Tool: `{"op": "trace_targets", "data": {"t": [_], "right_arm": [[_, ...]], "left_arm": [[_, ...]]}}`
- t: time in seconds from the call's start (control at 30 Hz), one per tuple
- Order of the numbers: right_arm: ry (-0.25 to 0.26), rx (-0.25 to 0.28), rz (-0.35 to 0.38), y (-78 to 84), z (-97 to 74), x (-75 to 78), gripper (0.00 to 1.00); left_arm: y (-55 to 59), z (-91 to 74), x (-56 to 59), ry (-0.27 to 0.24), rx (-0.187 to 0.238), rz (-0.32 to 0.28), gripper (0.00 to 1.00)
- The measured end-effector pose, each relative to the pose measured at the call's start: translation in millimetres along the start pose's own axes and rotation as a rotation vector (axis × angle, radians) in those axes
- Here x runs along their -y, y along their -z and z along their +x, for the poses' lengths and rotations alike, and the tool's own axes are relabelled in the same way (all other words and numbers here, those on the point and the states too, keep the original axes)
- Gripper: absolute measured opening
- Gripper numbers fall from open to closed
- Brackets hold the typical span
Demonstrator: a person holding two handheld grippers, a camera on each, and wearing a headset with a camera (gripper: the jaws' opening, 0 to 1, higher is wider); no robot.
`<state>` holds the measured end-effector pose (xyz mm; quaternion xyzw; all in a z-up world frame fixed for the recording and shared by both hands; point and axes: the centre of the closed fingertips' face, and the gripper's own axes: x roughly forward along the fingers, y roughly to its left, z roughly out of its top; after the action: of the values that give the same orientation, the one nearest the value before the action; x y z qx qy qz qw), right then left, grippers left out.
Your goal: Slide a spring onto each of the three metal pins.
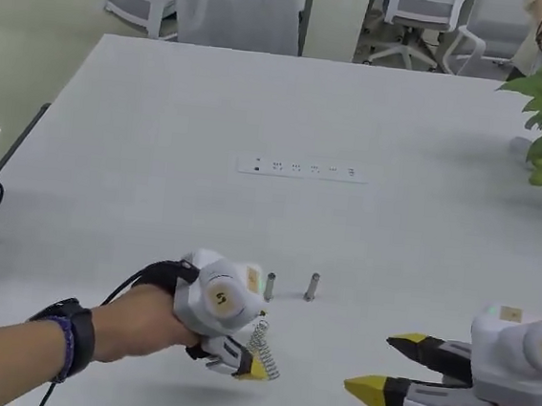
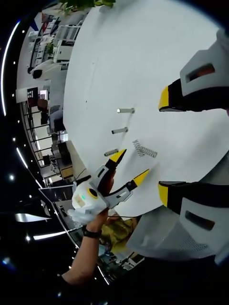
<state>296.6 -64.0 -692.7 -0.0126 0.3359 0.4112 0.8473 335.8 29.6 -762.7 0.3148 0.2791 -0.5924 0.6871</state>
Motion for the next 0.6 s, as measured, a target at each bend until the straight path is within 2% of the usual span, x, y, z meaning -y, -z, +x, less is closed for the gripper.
{"op": "trace_targets", "data": {"t": [0.23,0.33,0.6], "right_arm": [[0.004,0.003,0.011,1.8,-2.6,-0.4,0.57],[0.008,0.007,0.016,2.5,-3.9,0.7,0.57],[0.016,0.010,0.029,4.2,-7.2,4.1,0.57]], "left_arm": [[5.6,17.1,5.6,0.042,-0.037,0.037,0.40],[6.2,20.9,7.0,0.056,-0.042,0.040,0.38],[14.7,32.0,9.6,0.095,-0.088,0.080,0.34]]}}
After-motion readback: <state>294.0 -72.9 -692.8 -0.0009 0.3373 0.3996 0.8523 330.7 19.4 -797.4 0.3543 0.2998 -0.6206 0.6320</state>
